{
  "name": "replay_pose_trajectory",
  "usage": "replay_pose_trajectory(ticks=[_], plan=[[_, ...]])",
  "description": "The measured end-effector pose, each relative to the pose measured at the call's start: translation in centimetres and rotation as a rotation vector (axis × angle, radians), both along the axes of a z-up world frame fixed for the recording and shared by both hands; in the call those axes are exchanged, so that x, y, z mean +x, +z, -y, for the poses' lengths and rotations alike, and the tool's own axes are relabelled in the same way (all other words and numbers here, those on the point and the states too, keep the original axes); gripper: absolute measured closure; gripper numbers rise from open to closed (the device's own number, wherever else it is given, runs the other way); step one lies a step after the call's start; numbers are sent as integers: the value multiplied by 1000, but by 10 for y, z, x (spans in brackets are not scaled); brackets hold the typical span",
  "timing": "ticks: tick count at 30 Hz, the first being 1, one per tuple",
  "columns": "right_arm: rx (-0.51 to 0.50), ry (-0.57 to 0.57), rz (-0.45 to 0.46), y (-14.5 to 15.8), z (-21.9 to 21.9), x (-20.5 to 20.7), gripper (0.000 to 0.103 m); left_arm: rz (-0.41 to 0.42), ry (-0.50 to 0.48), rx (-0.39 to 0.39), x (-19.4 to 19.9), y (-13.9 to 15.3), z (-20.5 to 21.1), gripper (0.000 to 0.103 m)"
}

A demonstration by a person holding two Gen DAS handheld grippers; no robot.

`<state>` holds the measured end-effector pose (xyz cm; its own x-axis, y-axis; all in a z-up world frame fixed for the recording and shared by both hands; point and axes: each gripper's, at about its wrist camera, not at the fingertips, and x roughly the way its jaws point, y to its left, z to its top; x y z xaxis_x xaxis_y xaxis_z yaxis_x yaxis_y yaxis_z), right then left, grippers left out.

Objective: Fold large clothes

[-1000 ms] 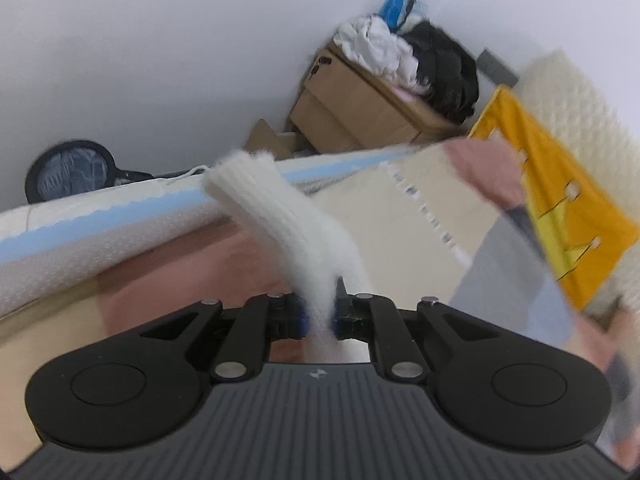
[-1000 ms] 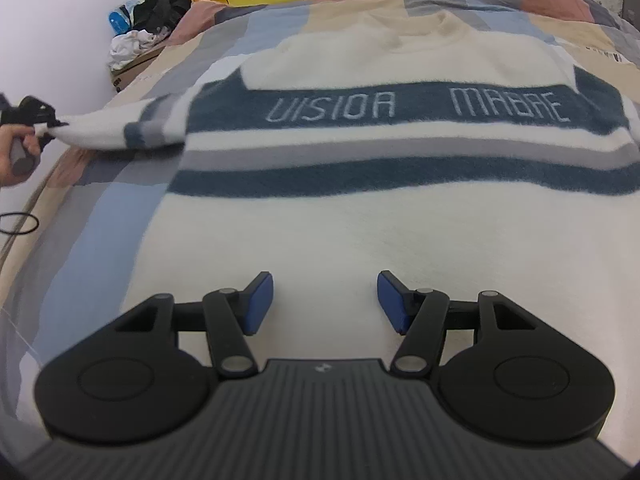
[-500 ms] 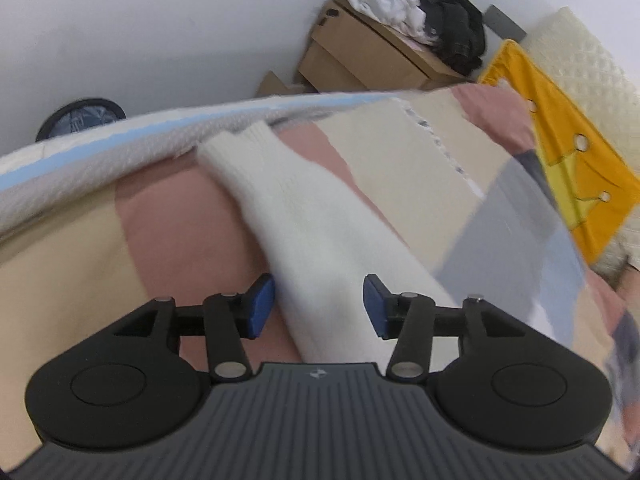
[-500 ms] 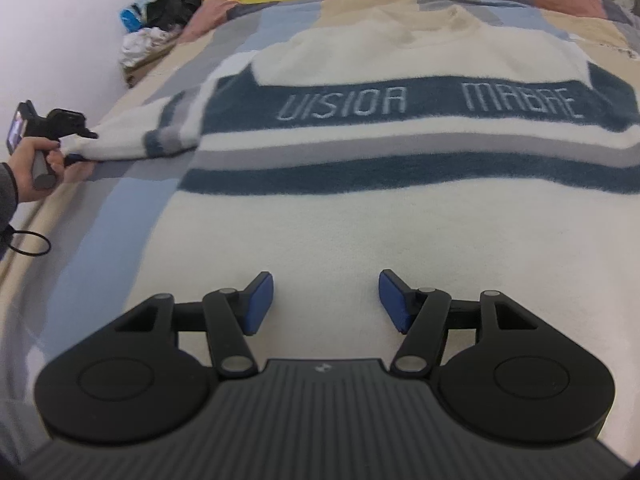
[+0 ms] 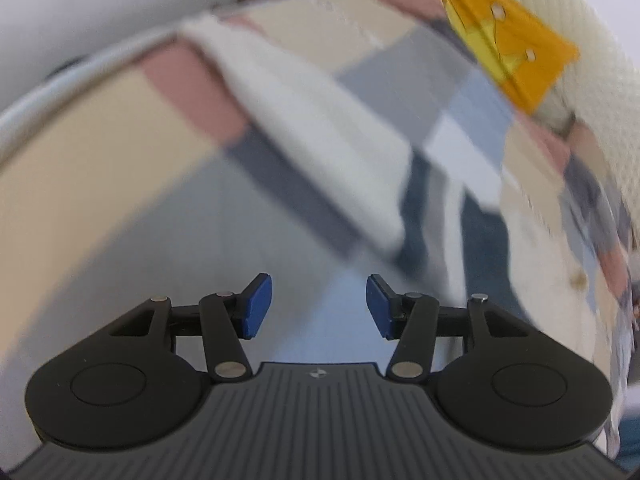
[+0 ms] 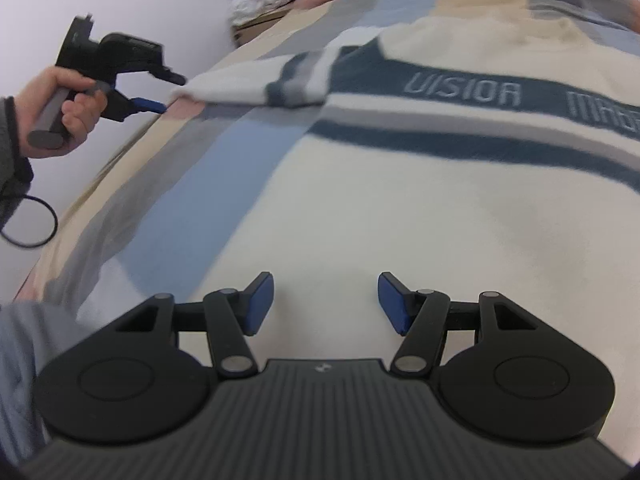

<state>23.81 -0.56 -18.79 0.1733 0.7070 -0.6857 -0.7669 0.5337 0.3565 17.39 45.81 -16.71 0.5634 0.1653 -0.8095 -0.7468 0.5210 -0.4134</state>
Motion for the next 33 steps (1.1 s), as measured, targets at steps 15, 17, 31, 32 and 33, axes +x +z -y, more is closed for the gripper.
replay_pose_trajectory(ticks=[15, 17, 31, 32, 33], plan=[[-43, 320, 42, -3, -31, -79, 44, 0, -146, -98, -41, -2, 156, 45], [-68, 308, 51, -7, -33, -80, 50, -6, -135, -92, -42, -3, 156, 45], [98, 57, -196, -5, 20, -18, 90, 35, -143, -217, -39, -29, 166, 41], [116, 7, -235, -7, 27, -9, 90, 42, -152, -242, -37, -35, 170, 41], [134, -55, -284, -11, 37, 2, 90, 52, -157, -260, -35, -40, 175, 41]])
